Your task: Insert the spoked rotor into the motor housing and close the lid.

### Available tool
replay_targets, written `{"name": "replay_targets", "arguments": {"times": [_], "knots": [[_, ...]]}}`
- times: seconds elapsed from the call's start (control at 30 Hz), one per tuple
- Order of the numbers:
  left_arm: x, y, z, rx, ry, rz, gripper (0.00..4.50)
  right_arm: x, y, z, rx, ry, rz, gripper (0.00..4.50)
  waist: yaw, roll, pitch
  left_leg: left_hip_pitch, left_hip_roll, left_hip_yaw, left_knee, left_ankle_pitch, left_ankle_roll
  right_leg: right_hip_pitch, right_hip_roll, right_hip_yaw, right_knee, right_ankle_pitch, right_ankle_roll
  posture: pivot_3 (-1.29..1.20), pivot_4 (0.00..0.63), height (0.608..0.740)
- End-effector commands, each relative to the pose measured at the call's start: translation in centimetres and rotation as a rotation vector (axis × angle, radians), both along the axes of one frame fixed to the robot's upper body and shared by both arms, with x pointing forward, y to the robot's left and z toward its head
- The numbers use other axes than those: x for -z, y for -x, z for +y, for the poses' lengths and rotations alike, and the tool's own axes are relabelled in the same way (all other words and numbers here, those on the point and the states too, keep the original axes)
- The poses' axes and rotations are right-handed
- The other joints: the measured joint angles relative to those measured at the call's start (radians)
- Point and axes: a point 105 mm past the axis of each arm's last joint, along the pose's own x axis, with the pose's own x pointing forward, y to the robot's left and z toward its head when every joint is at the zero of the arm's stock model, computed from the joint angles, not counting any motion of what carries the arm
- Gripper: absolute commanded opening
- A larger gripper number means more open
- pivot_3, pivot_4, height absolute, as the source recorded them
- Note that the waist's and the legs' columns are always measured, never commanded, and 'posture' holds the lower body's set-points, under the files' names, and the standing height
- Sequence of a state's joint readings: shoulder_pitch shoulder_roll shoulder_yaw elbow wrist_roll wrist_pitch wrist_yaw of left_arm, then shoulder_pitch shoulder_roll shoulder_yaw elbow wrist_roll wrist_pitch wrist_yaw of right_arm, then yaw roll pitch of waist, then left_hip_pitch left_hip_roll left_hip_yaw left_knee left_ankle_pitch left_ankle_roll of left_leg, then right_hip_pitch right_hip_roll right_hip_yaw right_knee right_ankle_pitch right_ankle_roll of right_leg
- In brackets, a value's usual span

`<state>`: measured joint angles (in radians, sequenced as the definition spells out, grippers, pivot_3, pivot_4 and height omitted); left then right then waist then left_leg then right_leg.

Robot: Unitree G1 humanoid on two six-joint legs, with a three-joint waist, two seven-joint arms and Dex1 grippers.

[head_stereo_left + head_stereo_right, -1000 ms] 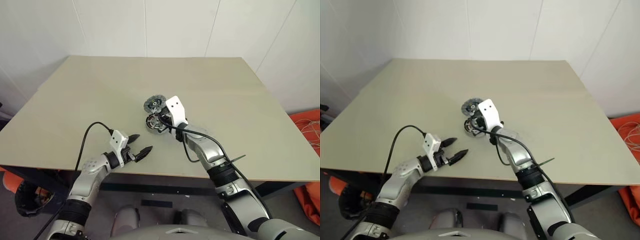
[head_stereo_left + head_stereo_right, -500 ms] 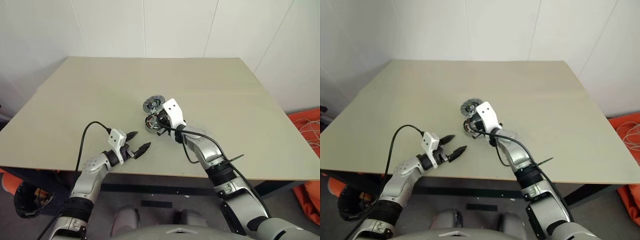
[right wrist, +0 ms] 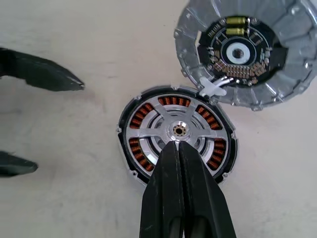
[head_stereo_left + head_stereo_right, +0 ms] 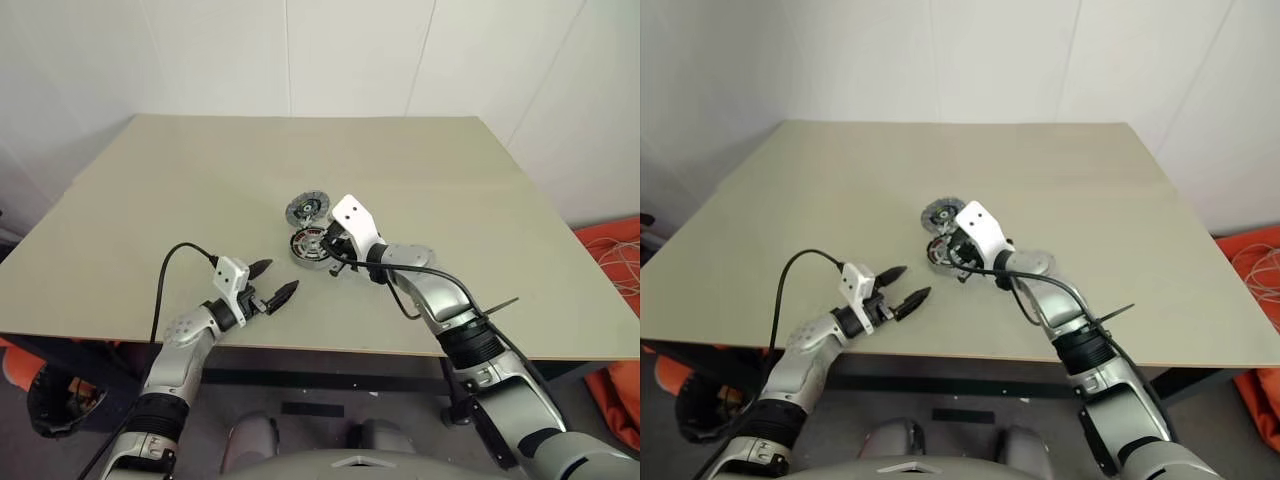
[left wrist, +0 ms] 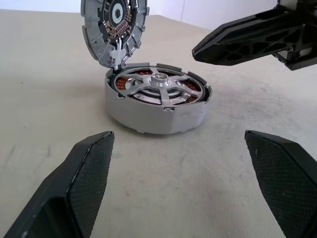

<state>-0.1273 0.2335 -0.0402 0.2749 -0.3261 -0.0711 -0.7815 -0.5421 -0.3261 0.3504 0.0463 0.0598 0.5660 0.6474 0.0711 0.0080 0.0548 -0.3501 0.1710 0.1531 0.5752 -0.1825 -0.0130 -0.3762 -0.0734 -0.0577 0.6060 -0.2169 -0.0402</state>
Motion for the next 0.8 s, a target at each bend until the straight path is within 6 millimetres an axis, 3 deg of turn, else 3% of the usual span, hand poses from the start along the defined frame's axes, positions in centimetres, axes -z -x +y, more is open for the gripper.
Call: {"name": "replay_targets", "arguments": {"times": [0.03,0.23,0.43,0.57,0.8], "knots": [[-2.1,-0.2,-0.2,0.003,0.007,-0.094,4.50,-2.0,0.6,1.2,-0.101,0.022,-0.060,0.85,0.000,0.000,0.000,0.000,0.000,0.000,0.000,0.000,0.000,0.000,0.000,0.000,0.000,0.000,0.000,0.00,0.000,0.740],[-3.6,0.4,-1.4,0.008,0.008,-0.130,4.50,-1.8,0.7,1.2,-0.199,0.131,-0.087,2.98,0.001,-0.001,0.001,-0.001,0.000,0.000,0.000,-0.001,0.001,0.000,0.000,0.000,0.000,0.000,-0.001,0.00,0.000,0.740],[-4.4,0.6,-1.8,0.020,0.013,-0.118,4.50,-1.5,0.4,1.3,-0.275,0.208,-0.096,2.98,0.000,-0.001,0.001,0.000,0.000,0.000,0.001,-0.001,0.001,0.000,0.000,0.000,0.000,0.000,-0.001,0.00,0.000,0.740],[-4.4,0.5,-1.4,0.014,0.009,-0.109,3.66,-1.2,-0.1,1.3,-0.286,0.230,-0.099,3.02,0.000,-0.001,0.001,0.000,0.000,0.000,0.001,-0.001,0.001,0.000,0.000,0.000,0.000,0.000,-0.001,0.00,0.000,0.740],[-3.1,0.2,-0.6,0.005,0.002,-0.085,1.20,-0.8,-0.5,1.1,-0.287,0.241,-0.094,3.02,0.000,-0.001,0.001,-0.001,0.000,0.000,0.001,-0.001,0.002,0.000,0.000,0.000,0.000,0.000,-0.002,0.00,0.000,0.740]]}}
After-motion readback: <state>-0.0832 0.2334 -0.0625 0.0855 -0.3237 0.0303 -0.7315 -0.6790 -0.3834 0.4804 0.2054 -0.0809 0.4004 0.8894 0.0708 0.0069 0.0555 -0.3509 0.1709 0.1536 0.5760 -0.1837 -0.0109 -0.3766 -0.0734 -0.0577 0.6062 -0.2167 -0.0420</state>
